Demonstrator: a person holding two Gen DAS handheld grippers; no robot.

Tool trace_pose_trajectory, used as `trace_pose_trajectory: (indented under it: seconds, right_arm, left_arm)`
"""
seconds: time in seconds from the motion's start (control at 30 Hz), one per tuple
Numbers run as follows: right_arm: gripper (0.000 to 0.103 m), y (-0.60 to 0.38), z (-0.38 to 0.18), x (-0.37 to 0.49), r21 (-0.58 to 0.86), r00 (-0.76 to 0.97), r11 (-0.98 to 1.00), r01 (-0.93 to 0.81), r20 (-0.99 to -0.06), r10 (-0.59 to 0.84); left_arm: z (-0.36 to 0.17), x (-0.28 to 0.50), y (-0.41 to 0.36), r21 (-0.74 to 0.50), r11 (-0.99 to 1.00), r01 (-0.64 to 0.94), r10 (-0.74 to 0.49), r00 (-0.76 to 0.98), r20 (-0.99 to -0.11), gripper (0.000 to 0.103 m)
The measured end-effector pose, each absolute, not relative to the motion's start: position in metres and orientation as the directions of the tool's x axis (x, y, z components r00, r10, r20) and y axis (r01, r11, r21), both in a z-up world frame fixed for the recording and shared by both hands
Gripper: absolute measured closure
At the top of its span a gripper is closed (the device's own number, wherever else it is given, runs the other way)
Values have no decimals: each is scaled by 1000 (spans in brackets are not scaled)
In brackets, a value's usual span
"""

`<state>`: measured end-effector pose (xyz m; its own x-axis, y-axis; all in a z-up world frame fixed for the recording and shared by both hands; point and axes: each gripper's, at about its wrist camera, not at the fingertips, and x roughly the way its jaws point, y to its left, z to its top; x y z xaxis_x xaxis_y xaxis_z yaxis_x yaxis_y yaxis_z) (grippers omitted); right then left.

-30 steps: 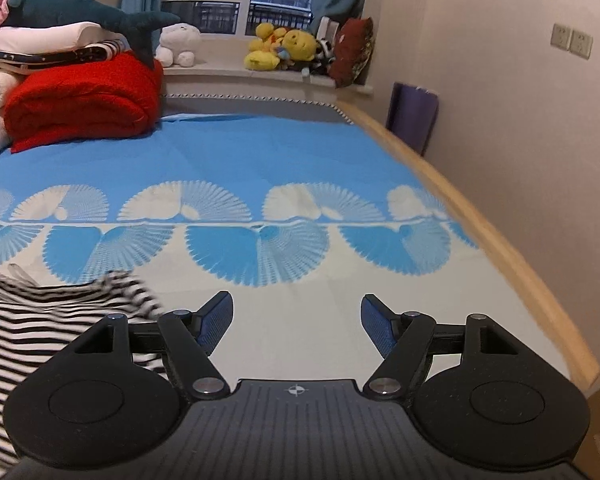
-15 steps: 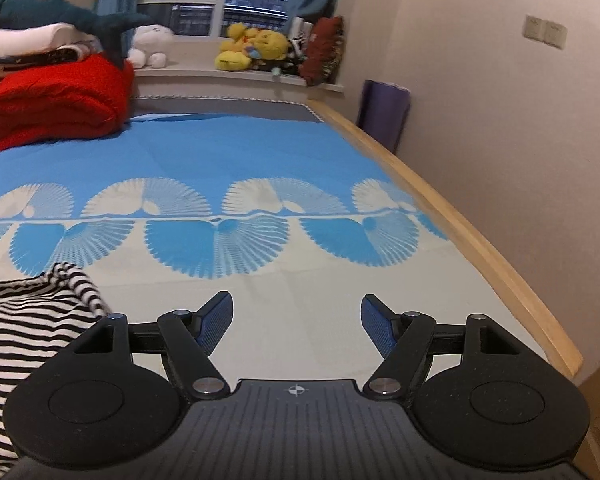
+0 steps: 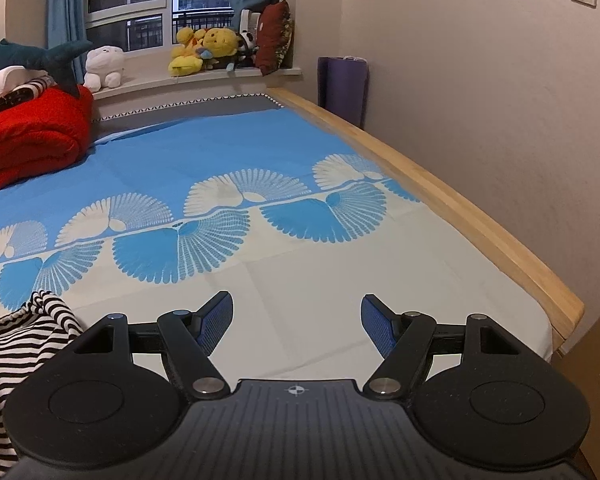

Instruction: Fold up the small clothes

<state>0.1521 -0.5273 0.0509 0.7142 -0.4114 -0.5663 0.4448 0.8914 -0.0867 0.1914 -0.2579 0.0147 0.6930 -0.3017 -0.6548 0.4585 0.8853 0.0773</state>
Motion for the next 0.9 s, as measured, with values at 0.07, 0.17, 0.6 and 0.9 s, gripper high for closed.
trace_pose_trajectory:
  seconds: [0.07,0.17,0.6,0.9]
  right_arm:
    - [31,-527,51,152,-95,719,894,438,-559,-412]
    - [31,-528,52,150,-88,726,897,434,-555,-406]
    - [31,-486,12,193,231,748,964,134,-661,55]
    - [31,-426,-43,247,314,486,949,5,-831,272]
  left_arm:
    - [-10,185,-284,28,818,575,-383,580,-719,96]
    - [-31,190,-289,-149,774,615,-467,396,-791,94]
    - [59,274,-114,-136,924,358,-331,567,-754,68]
    - [34,292,-38,-223,961,164,-277,558,-782,68]
